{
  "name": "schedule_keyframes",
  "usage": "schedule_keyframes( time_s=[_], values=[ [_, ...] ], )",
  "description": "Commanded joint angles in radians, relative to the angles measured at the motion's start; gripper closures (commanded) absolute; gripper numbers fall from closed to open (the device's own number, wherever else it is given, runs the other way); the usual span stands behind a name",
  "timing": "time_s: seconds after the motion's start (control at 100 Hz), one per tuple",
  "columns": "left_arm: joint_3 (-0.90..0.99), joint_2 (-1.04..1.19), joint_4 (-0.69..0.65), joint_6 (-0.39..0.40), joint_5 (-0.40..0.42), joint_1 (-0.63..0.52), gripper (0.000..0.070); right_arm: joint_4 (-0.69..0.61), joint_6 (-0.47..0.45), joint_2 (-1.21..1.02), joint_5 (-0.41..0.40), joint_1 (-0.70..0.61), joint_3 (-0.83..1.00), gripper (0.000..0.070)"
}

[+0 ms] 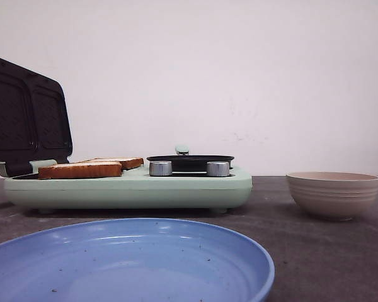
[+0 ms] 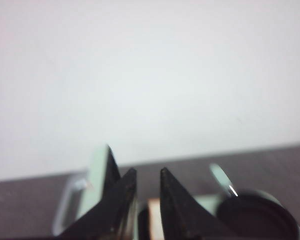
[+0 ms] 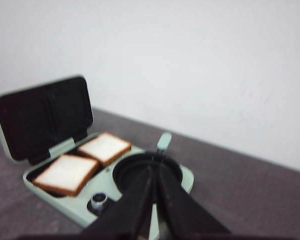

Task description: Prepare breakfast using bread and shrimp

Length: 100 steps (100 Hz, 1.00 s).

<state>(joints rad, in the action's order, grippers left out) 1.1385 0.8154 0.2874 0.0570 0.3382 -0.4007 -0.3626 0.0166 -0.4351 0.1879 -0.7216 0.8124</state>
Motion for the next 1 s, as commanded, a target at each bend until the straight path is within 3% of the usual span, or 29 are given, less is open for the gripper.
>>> schedule_keyframes(
  time_s=[0.0,0.14,0.3,0.53,0.63,0.69,0.84,0.99],
  values=[
    [0.041,0.047,-0.040,0.033,0.011,0.039,0.0691,-0.009,0.025,0.041,0.004,-0.008,0.005,0.0697],
    [0.113,0.175,-0.039,0.014,-0.014,0.190,0.0691,-0.074,0.024,0.113,0.005,-0.008,0.005,0.0697],
    [0.282,0.330,0.068,-0.158,-0.125,0.362,0.0691,-0.187,0.013,0.161,0.002,-0.008,0.005,0.0697],
    [0.660,0.616,0.455,-0.351,-0.397,0.576,0.0681,-0.240,-0.045,0.227,-0.003,-0.008,0.005,0.0697],
    [0.804,0.731,0.650,-0.365,-0.489,0.625,0.0654,-0.265,-0.055,0.246,-0.003,-0.008,0.005,0.0697],
    [0.872,0.792,0.759,-0.365,-0.540,0.648,0.0563,-0.286,-0.057,0.256,-0.003,-0.008,0.005,0.0697],
    [0.929,0.900,0.908,-0.364,-0.666,0.675,0.0236,-0.320,-0.058,0.262,-0.003,-0.008,0.005,0.0697],
    [0.929,0.962,0.942,-0.344,-0.679,0.677,0.0214,-0.322,-0.062,0.262,0.008,-0.008,0.005,0.0697]
  ],
)
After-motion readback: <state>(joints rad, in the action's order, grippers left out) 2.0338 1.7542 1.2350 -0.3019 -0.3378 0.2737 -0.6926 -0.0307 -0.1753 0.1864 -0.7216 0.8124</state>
